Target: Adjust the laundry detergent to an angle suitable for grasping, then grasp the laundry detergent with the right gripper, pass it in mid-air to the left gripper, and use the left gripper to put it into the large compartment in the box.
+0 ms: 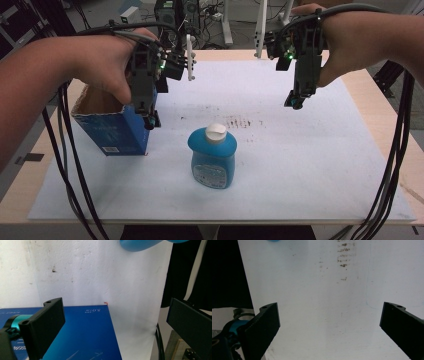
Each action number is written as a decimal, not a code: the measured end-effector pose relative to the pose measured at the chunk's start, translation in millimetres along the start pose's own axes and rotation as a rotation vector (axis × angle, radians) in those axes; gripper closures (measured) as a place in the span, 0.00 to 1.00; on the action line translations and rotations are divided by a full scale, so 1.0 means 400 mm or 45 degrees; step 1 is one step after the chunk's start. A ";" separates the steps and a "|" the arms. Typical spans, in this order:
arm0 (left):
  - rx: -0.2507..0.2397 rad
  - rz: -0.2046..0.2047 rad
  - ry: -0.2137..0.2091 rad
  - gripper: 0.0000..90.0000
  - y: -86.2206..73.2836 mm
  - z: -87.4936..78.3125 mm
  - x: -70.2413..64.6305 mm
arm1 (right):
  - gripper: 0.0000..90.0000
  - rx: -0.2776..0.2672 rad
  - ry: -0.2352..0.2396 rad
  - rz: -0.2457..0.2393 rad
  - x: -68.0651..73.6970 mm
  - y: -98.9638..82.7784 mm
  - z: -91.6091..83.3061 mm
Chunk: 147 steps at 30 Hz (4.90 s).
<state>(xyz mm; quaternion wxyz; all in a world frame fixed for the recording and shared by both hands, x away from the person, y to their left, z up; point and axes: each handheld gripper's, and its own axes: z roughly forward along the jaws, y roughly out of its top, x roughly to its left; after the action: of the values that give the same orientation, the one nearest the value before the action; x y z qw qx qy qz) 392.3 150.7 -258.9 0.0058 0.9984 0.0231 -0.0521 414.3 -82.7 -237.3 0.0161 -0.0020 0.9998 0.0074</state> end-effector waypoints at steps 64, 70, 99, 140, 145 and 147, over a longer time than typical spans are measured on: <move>-0.058 0.031 0.029 0.02 0.015 -0.045 -0.024 | 0.02 -0.700 0.070 0.341 0.222 -0.104 0.247; -0.062 0.029 0.023 0.02 0.011 -0.045 -0.020 | 0.02 -0.783 0.077 0.344 0.240 -0.089 0.275; -0.078 0.038 0.018 0.02 0.007 -0.036 -0.026 | 0.02 -1.158 0.107 0.403 0.287 0.026 0.394; -0.072 0.033 0.013 0.02 0.001 -0.023 -0.023 | 0.37 -1.381 0.000 0.379 0.302 0.057 0.434; -0.067 0.035 0.014 0.02 0.001 -0.023 -0.022 | 0.39 -1.382 -0.011 0.377 0.303 0.057 0.434; -0.068 0.032 0.013 0.02 0.001 -0.023 -0.022 | 0.39 -1.384 -0.015 0.380 0.304 0.058 0.435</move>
<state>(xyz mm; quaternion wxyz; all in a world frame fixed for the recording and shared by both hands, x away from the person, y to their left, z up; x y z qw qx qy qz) 384.6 150.0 -248.9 0.0329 0.9983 0.0118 -0.0465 298.4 -57.4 -414.9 0.0172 0.1315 0.8415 0.5237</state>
